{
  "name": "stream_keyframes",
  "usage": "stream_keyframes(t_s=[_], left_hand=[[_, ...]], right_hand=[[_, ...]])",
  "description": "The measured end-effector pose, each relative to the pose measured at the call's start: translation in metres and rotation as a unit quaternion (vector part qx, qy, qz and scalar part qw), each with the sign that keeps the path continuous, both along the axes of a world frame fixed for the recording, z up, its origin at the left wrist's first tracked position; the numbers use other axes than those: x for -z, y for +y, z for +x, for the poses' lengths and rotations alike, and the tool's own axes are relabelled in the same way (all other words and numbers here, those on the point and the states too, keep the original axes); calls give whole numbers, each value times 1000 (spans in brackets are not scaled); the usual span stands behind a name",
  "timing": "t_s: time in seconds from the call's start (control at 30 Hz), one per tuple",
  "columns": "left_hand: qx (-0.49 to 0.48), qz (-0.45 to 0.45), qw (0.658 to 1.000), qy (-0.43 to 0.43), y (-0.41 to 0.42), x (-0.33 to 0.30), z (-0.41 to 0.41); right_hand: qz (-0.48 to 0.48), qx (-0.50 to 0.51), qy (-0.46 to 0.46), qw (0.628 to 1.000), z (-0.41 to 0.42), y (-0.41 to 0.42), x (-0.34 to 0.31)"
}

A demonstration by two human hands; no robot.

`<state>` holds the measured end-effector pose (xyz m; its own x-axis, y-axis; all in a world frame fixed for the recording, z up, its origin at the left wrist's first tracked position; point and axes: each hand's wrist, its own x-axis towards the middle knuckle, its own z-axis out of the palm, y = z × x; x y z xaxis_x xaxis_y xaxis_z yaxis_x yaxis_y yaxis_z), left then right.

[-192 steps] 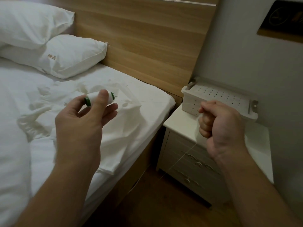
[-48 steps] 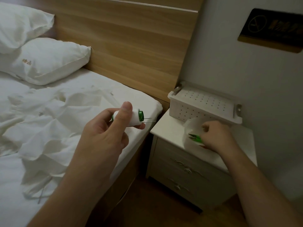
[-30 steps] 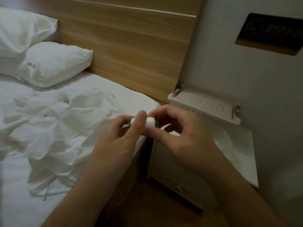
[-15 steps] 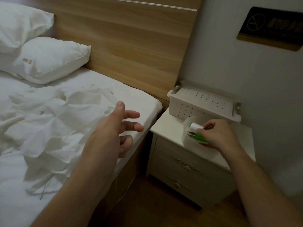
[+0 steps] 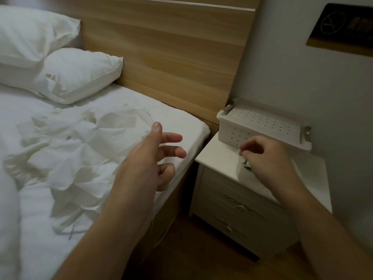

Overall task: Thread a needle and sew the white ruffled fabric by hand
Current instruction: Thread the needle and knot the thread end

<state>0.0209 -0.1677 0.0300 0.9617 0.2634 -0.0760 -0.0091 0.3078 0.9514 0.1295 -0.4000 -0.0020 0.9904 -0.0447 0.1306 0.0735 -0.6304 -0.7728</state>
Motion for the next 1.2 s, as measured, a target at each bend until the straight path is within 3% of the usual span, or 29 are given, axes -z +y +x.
stream_keyframes(t_s=[0.1,0.17,0.33,0.6,0.87,1.0,1.1,1.2], left_hand=[[-4,-11,1000,0,2,-3,-1],[-9,-12,1000,-1,4,-4,-2],[-27,-33,999,-3,10,-6,-6],[-42,-33,998,15,16,-5,-7],[-31,-21,999,7,17,-3,-8],[-19,122,992,-28,27,-4,-11],[-50,238,966,-87,42,-8,-19],[-35,285,951,-115,48,-12,-28]], right_hand=[[146,-225,126,955,-44,37,-25],[154,-289,128,936,-68,59,-27],[220,-250,14,943,-93,98,-21],[345,-234,47,908,-91,118,-13],[368,-241,38,897,-87,127,-11],[355,-238,24,904,-83,121,-26],[274,-238,-10,932,-80,114,-37],[188,-236,-38,953,-79,113,-39]])
